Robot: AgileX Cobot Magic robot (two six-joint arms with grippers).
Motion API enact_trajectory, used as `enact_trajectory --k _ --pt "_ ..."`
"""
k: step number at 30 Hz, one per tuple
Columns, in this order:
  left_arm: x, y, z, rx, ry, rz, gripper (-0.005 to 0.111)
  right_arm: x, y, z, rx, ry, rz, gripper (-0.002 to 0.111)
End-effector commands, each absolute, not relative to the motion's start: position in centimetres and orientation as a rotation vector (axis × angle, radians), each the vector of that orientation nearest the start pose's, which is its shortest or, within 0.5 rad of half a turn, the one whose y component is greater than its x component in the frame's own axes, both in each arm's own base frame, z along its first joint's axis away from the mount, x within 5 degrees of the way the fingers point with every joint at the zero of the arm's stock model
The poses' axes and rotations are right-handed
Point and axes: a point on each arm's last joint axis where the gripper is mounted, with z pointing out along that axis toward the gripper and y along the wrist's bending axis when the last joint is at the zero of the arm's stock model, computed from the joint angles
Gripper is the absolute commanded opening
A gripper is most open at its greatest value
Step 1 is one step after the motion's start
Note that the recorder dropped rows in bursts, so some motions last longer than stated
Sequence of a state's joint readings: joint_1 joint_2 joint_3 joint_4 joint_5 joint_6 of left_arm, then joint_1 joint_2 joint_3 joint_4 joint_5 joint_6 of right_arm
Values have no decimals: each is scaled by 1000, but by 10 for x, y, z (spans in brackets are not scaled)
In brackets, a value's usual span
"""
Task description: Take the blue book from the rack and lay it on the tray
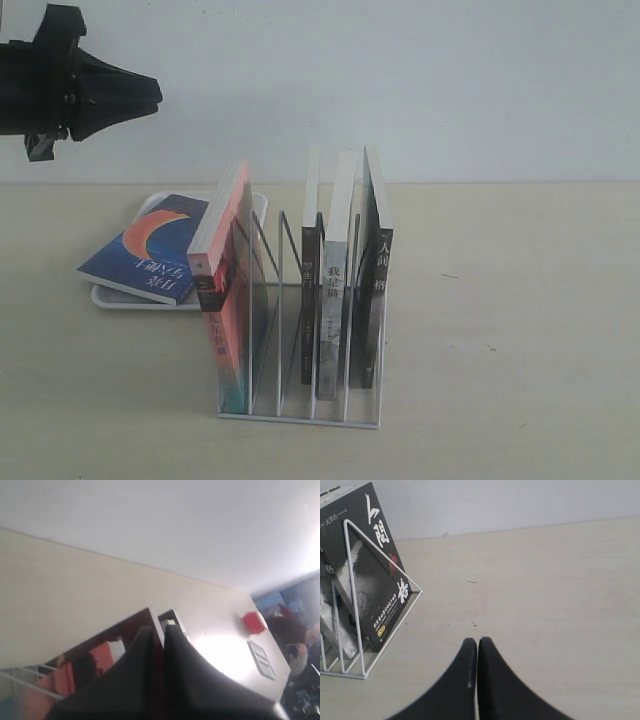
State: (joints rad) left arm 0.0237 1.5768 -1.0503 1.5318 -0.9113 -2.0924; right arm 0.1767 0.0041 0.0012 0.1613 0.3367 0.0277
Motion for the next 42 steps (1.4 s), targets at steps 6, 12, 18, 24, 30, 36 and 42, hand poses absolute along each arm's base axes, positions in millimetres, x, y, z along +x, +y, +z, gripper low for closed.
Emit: enact_trajectory --k 6,12,18,24,30,36,42 --pt "283 -71 301 145 1993 -1392 4 52 14 183 -38 1823 284 0" --pt "262 -75 307 136 1893 -1557 4 52 14 183 -38 1823 284 0" --pt "261 -76 308 166 1881 -1557 4 52 14 183 -38 1823 284 0" --pt "261 -76 308 166 1881 -1557 4 52 14 183 -38 1823 284 0" --pt "261 -76 308 168 1883 -1556 4 52 14 183 -38 1823 284 0" --pt "247 -71 330 191 1836 -1346 4 52 14 183 -38 1823 284 0" --pt "197 -71 375 414 1614 -1027 4 52 14 183 -38 1823 284 0"
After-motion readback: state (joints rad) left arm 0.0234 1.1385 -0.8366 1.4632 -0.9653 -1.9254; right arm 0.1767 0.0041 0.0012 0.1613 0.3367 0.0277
